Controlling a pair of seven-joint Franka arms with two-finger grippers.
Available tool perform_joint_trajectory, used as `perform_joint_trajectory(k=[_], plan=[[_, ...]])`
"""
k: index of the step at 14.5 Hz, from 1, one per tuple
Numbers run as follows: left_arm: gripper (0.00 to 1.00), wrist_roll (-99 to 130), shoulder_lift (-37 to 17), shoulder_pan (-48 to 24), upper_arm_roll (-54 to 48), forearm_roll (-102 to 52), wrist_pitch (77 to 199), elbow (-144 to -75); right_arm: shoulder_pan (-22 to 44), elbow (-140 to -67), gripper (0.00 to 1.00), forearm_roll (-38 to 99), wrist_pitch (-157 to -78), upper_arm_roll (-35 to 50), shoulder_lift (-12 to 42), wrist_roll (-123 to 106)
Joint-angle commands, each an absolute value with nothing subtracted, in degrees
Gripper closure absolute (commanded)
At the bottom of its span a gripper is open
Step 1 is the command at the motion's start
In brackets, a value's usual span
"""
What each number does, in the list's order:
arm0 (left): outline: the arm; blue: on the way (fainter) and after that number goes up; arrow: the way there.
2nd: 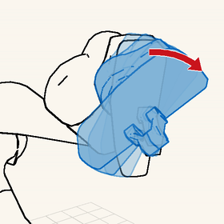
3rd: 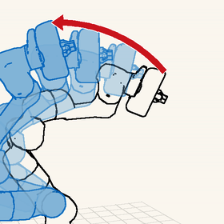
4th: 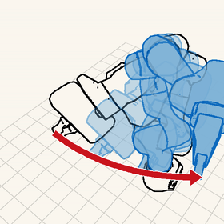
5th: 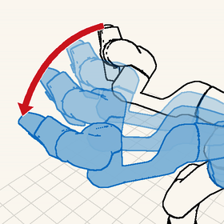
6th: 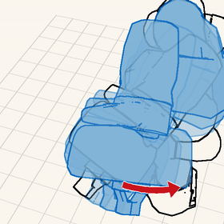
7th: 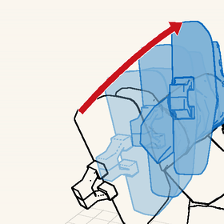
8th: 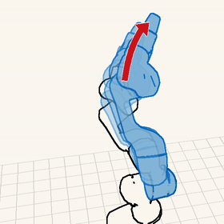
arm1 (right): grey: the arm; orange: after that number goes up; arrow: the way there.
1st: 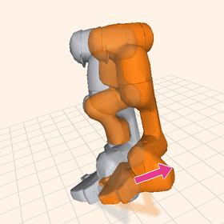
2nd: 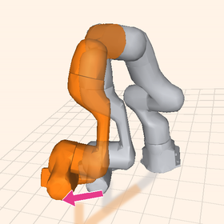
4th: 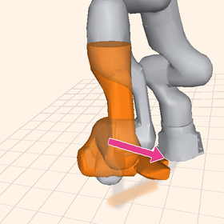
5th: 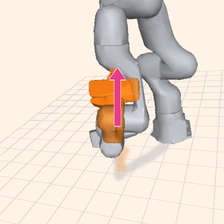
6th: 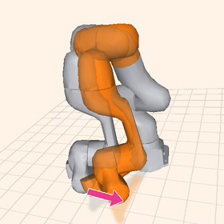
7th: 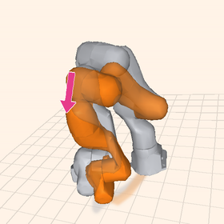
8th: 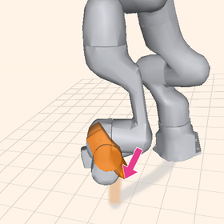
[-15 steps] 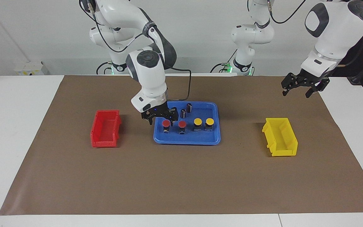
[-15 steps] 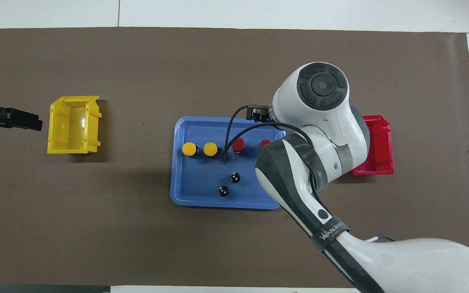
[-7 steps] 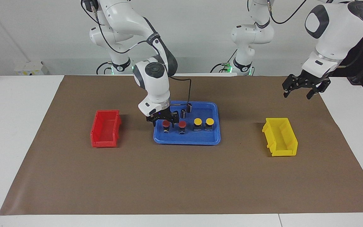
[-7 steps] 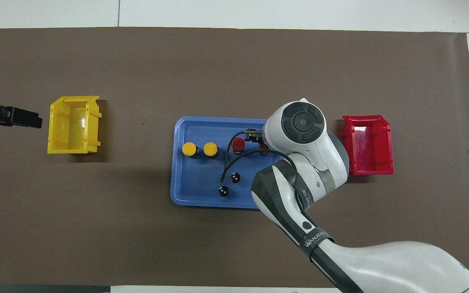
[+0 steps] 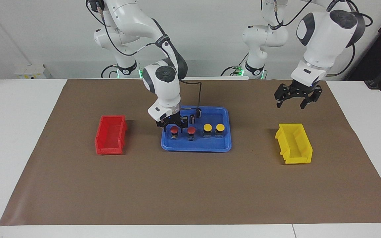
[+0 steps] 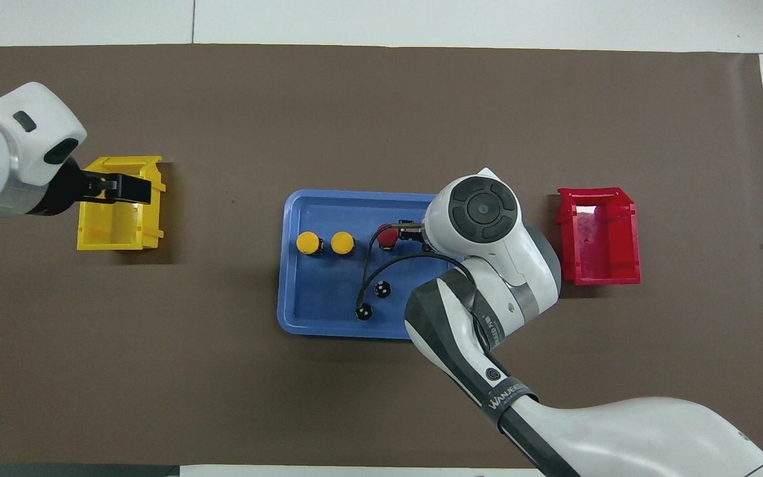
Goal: Sort red and yellow buttons by color
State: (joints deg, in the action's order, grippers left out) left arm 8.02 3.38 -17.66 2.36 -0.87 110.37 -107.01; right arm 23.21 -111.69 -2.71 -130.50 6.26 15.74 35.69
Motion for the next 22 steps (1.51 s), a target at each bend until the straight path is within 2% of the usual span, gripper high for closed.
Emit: perform_joint_trajectory(k=[1, 3, 4, 5, 7, 10, 12, 15, 21, 22], plan=[[0.0, 12.82, 2.38, -21.35, 3.08, -1.05, 114.87, -109.51, 23.03, -113.47, 0.68, -3.52, -131.4, 6.24, 14.24, 34.63], [0.0, 15.63, 0.71, -23.19, 3.08, -1.05, 116.88, -109.51, 22.77, -110.41, 0.82, -3.52, -128.78, 6.24, 14.5, 34.63], [0.0, 18.08, -0.69, -25.03, 3.08, -1.14, 118.37, -109.6, 21.98, -107.08, 0.84, -3.52, -124.41, 6.15, 14.5, 34.28], [0.0, 21.24, -2.36, -26.96, 3.16, -1.06, 120.13, -109.6, 20.41, -103.83, 0.83, -3.52, -119.49, 5.72, 14.07, 32.19], [0.0, 25.38, -4.82, -29.78, 3.16, -1.05, 123.91, -110.47, 12.61, -101.17, 0.83, -2.64, -112.53, 5.8, 9.17, 23.34], [0.0, 28.04, -7.55, -32.25, 3.25, -0.88, 128.21, -113.45, 1.18, -105.01, 0.77, -2.46, -105.57, 5.8, 1.87, 12.16], [0.0, 28.12, -7.82, -33.39, 3.25, -0.88, 131.47, -116.18, -3.23, -110.8, 0.78, -2.46, -108.78, 5.71, -0.43, 6.18], [0.0, 30.31, -8.61, -34.8, 3.08, -0.88, 134.2, -118.56, -6.41, -121.7, 0.8, -2.46, -119.94, 5.71, -4.03, -0.44], [0.0, 31.99, -8.7, -37.26, 3.08, -0.88, 136.14, -120.32, -4.04, -126.55, 0.81, -2.46, -125.75, 5.8, -3.43, -0.26], [0.04, 31.99, -8.7, -37.27, 3.08, -0.88, 136.14, -120.41, -4.48, -128.04, 0.81, -2.46, -127.34, 5.8, -3.43, -0.7]])
